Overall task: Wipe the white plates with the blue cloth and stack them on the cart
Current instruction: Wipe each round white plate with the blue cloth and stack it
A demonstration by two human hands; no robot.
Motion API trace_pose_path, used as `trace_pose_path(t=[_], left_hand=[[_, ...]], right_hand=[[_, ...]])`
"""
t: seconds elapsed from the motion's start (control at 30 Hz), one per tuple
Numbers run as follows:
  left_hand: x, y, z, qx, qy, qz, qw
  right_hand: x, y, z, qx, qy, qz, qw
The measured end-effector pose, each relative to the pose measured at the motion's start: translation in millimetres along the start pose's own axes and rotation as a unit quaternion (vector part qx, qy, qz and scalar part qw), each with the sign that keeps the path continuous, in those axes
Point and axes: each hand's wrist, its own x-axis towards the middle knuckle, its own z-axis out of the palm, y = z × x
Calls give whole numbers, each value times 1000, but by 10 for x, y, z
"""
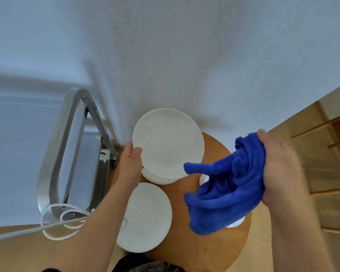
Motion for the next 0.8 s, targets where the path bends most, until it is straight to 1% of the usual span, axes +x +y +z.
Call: trace_pose_path(t=[0.1,0.17,0.2,0.23,0.27,0.3,0.33,0.37,0.4,0.43,0.47,0.5,0.57,0.6,0.63,0.7,0.8], left_hand=[[-262,225,100,-83,5,-37,996],[-453,335,150,-128,3,-69,989],[-555,372,183,-142,-2,-79,987],[-657,389,221,-149,-7,-77,986],[-772,405,264,-153,-9,-63,986],[-878,416,309,-153,-10,-42,987],[-981,436,348,-144,-13,-20,989],[-1066,450,381,-129,-21,4,991],[-1149,466,404,-113,-30,28,993],[-1212,461,425,-103,-40,51,993],[-1274,456,438,-97,-49,65,992],[-1330,448,448,-91,-54,72,992],[-1423,438,454,-84,-57,84,991],[-1458,438,450,-77,-61,93,991],[-1479,446,445,-67,-70,101,990],[-1504,471,421,-52,-93,109,988],[-1535,509,357,-56,-105,109,987]], right_hand=[[37,-196,-17,21,-7,8,1000],[62,-204,82,32,19,5,999],[51,-173,148,28,40,-10,999],[27,-121,215,8,53,-33,998],[-12,-50,269,-31,49,-57,997],[-51,40,313,-93,31,-83,992],[-71,148,349,-195,5,-114,974],[-61,277,368,-328,-18,-143,933],[-53,392,376,-451,-21,-166,877],[-34,474,366,-524,-11,-178,833],[-10,513,357,-543,2,-184,819],[12,534,352,-517,12,-188,835],[20,526,377,-366,14,-186,912],[-13,513,405,-291,3,-188,938],[-53,498,442,-238,-13,-192,952],[-139,443,529,-192,-43,-200,960],[-290,334,673,-186,-92,-206,956]])
